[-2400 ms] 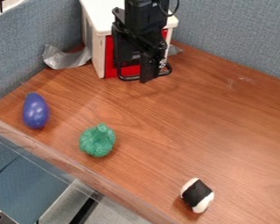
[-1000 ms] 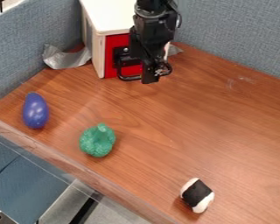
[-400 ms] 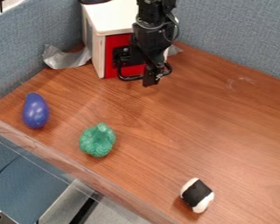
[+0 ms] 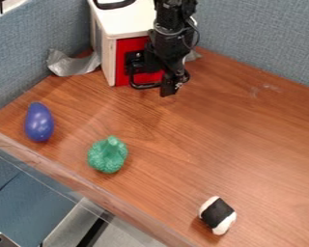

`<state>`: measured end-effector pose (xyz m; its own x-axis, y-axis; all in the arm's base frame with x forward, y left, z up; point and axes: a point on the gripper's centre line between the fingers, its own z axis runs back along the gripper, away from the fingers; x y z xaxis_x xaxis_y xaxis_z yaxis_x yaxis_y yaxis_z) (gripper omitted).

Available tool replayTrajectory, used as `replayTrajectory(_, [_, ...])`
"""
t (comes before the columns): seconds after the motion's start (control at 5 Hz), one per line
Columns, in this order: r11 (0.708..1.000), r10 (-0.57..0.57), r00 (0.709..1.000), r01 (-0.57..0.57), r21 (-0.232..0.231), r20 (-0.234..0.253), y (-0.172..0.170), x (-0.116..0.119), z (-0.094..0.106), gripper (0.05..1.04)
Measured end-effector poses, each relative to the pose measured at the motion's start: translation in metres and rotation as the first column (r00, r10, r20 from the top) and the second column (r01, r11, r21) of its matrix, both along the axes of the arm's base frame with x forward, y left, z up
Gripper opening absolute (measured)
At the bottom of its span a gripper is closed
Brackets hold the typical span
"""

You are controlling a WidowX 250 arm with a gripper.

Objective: Open the drawer

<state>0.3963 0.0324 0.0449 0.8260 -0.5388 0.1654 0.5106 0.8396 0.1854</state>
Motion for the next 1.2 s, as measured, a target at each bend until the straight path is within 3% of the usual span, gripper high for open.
replayTrajectory(0.4, [0.999, 0.041, 0.999, -0.041, -0.033, 0.001, -0.003, 0.001, 0.001, 0.369])
replayTrajectory(0.6, [0.998, 0.032, 0.999, -0.033, -0.049, -0.008, -0.011, -0.002, -0.001, 0.171])
replayTrajectory(0.8, [0.997, 0.017, 1.0, -0.019, -0.068, -0.022, -0.022, -0.008, -0.003, 0.122])
replayTrajectory(1.2, [0.992, -0.005, 0.999, -0.001, -0.125, -0.05, -0.05, -0.019, -0.003, 0.115])
